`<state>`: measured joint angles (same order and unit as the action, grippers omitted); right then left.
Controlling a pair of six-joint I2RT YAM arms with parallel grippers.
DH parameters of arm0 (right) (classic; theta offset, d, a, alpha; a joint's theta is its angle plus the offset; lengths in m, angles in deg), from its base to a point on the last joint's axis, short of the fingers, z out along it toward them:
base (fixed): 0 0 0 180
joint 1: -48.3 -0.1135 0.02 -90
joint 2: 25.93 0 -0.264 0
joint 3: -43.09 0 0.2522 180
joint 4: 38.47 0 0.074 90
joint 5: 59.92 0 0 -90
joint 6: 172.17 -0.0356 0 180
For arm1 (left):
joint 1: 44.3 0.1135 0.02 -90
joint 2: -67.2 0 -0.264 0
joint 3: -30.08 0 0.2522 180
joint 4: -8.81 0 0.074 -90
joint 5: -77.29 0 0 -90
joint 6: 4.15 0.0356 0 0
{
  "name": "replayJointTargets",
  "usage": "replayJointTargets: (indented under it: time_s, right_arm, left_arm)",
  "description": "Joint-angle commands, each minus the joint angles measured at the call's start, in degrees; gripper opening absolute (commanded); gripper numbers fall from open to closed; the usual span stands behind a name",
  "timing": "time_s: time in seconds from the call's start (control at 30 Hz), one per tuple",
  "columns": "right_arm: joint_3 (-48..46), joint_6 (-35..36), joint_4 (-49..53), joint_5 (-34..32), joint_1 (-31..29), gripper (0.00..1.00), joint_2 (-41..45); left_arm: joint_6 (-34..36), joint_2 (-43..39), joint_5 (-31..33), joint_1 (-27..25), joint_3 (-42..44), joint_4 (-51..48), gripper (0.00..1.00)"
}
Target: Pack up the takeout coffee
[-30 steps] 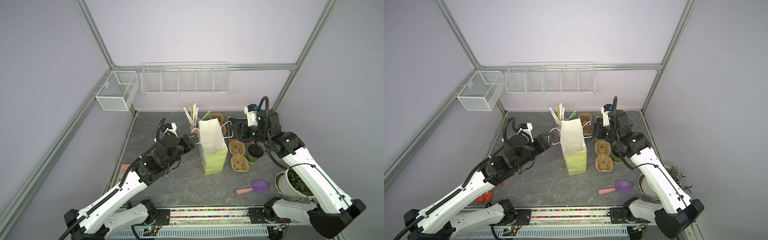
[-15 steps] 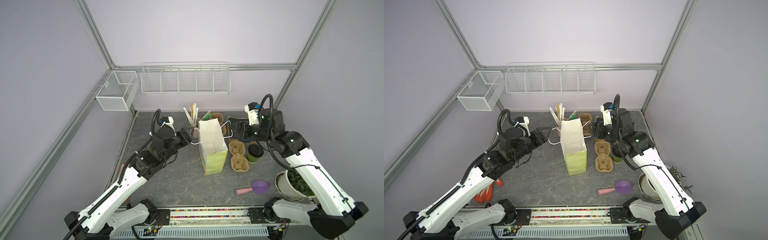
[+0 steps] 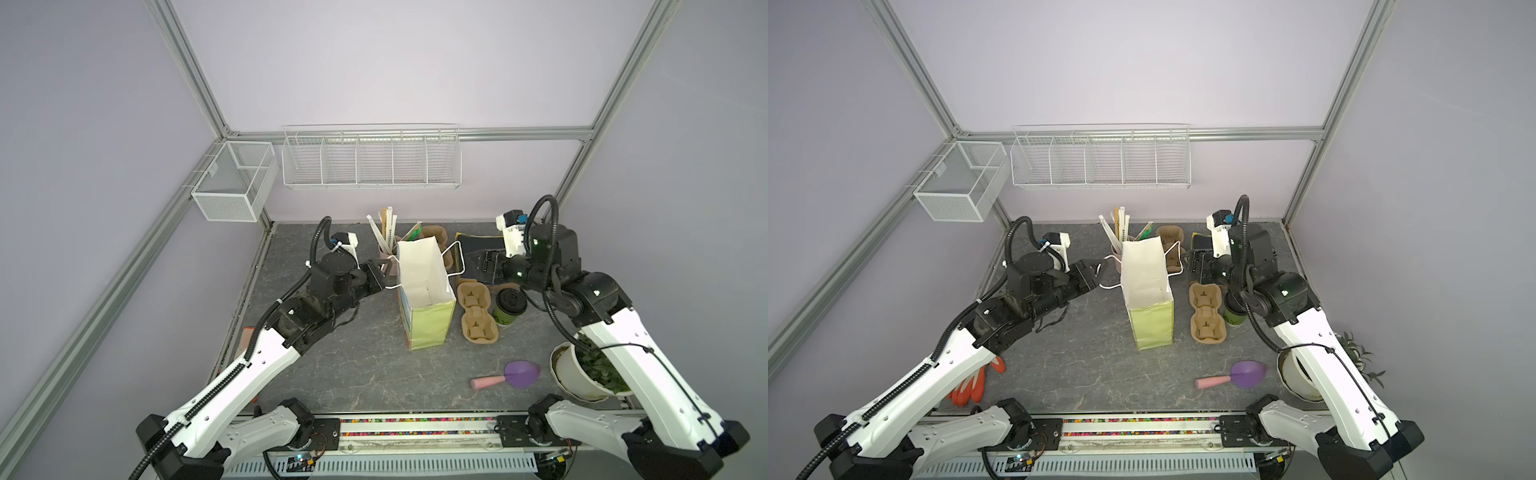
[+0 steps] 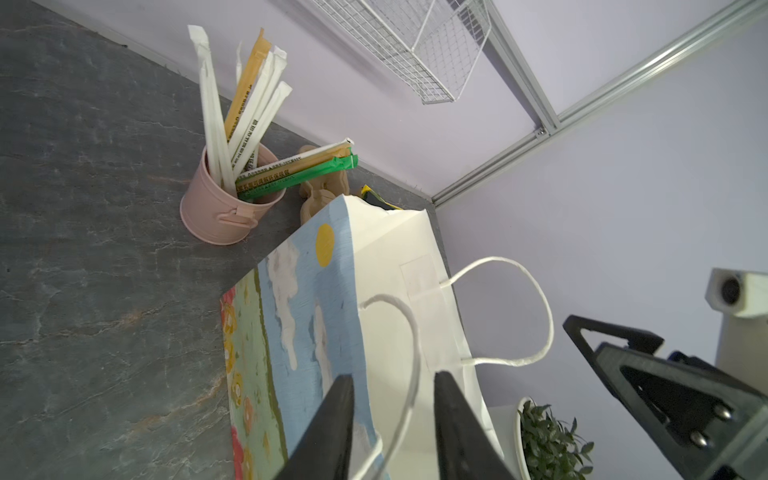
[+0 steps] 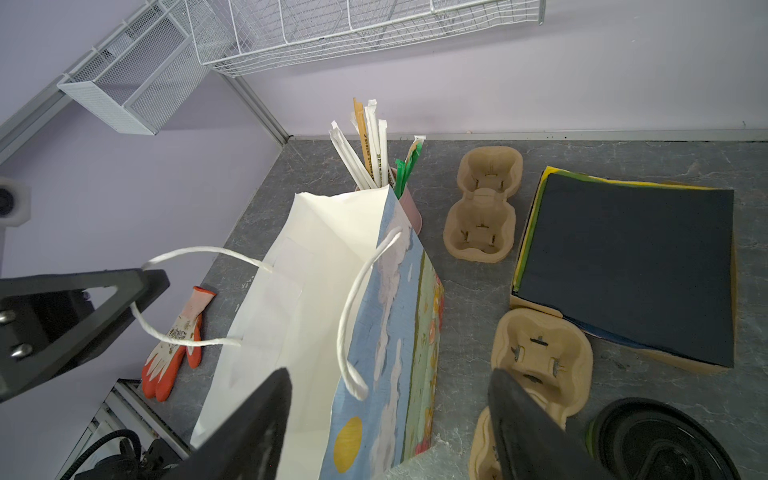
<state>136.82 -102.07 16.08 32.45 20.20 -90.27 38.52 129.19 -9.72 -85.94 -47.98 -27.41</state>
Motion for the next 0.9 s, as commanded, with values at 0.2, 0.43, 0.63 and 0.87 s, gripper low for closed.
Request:
replayJointTargets:
  time_s: [0.2,0.43,0.63,0.87]
  right_arm:
    - [-7.3,-1.3,1.9,-5.4,0.5,0.78,3.5]
    - [-13.4,-4.2,2.0,-8.5,1.5,0.78,2.8]
    - [-15.5,-6.3,2.8,-10.2,1.9,0.78,-2.5]
    - [-16.1,-9.7,3.4,-14.9,1.9,0.78,-9.9]
  left_arm:
    - [0.8,1.4,-0.6,1.6,0.7,-0.5,0.00]
    - [-4.0,-1.1,-2.9,1.6,8.4,3.9,0.00]
    - [-7.1,-3.0,-4.2,1.6,13.4,7.1,0.00]
    - [-7.2,-4.3,-4.5,1.6,12.4,6.8,0.12]
